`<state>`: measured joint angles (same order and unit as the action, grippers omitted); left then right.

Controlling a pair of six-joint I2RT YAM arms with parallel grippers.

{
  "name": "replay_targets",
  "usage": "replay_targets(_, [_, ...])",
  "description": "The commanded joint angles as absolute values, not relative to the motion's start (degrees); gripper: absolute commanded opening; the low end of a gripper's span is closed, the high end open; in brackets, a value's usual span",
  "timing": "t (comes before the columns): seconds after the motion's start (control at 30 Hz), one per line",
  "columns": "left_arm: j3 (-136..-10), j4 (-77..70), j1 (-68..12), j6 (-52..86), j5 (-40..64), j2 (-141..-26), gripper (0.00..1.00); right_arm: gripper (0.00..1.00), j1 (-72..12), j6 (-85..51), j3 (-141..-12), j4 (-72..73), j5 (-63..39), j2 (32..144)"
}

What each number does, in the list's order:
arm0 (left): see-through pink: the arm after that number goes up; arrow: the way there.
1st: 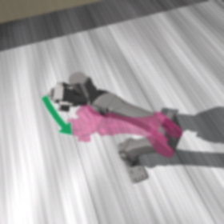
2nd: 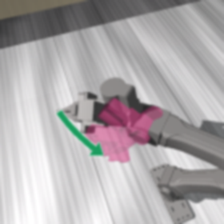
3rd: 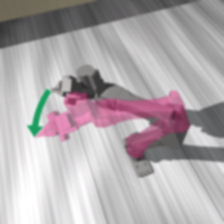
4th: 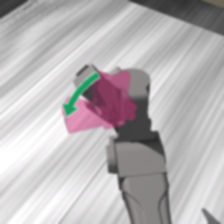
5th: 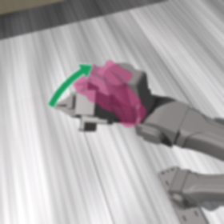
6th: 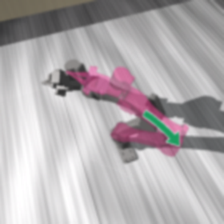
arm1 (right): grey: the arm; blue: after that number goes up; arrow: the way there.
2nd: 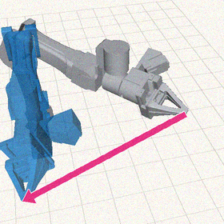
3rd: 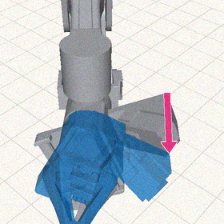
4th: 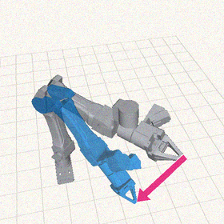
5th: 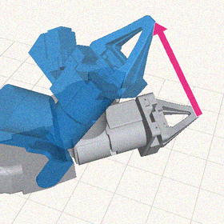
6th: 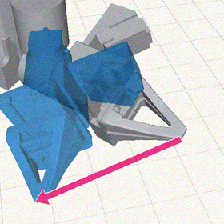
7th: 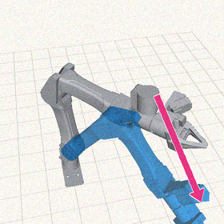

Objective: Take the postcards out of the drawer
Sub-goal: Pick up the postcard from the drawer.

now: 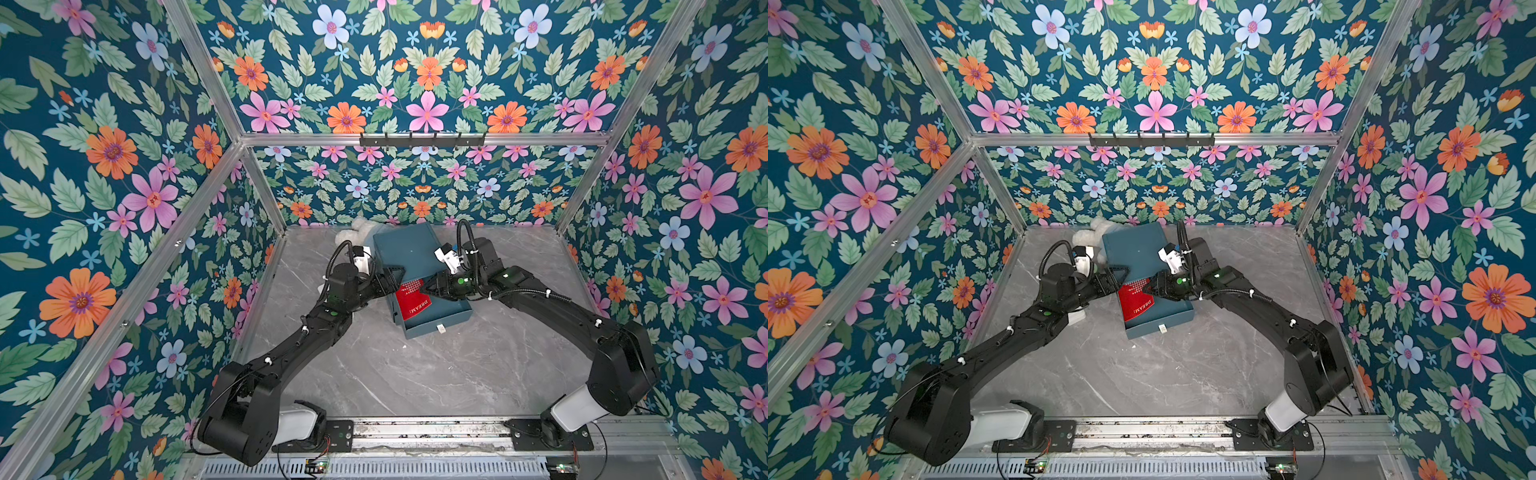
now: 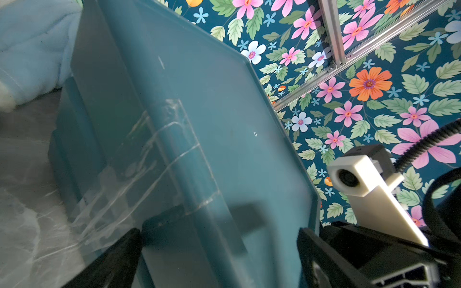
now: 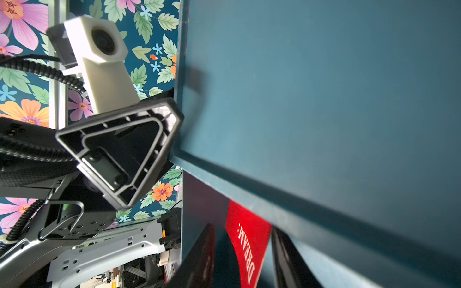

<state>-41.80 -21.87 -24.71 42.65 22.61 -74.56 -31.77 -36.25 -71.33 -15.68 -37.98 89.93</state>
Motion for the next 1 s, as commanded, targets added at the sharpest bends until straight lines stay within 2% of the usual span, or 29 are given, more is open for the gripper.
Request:
replay_targets(0.0, [-42.06,-25.11,-24.80,43.07,24.26,-74.70,0.99,0.38,-32.05,-38.45,-70.98,-15.61,-35.86,90.08])
replay_targets(0.27, [-41.92,-26.14,-24.82,43.56,24.37,-74.53,1.00,0.38,-33.65,-39.01,-72.04,-22.76,-32.57,90.06])
replay_targets(0.63, [-42.10,-28.56,-25.05,44.71,25.22,-76.02,1.00,0.35,-33.75,-46.60,-67.70,-13.45,-33.64,87.45])
replay_targets(0.83, [-42.27,-27.83,-25.14,44.26,25.06,-75.68,1.00,0.25,-33.75,-46.05,-67.86,-14.67,-31.60,86.76])
replay_targets(0.97, [-42.23,-27.26,-25.14,43.86,24.31,-75.32,1.00,0.12,-33.75,-45.38,-68.56,-16.06,-30.64,85.75])
